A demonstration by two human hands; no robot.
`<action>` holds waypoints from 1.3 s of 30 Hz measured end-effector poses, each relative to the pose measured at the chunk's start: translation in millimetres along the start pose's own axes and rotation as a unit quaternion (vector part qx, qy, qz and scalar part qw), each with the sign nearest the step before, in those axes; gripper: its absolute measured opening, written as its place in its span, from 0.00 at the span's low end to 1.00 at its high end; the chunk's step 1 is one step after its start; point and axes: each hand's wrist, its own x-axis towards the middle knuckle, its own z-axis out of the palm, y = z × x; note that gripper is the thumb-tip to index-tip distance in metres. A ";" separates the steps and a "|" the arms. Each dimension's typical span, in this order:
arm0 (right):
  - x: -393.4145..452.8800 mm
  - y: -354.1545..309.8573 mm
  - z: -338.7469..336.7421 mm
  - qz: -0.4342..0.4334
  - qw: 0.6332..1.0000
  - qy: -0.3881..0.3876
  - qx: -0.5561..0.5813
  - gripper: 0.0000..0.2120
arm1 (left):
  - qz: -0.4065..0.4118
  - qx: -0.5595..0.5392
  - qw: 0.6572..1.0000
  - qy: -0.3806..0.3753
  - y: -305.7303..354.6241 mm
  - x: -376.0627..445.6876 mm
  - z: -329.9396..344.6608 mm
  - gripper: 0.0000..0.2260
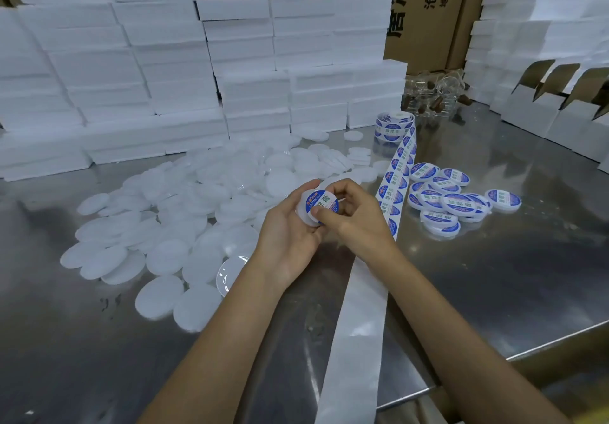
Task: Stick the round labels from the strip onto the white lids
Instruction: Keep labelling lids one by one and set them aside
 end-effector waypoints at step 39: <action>3.3 17.9 2.7 -0.111 0.981 0.109 -0.118 0.16 | -0.047 -0.044 0.997 -0.048 -7.9 -4.1 4.7 0.14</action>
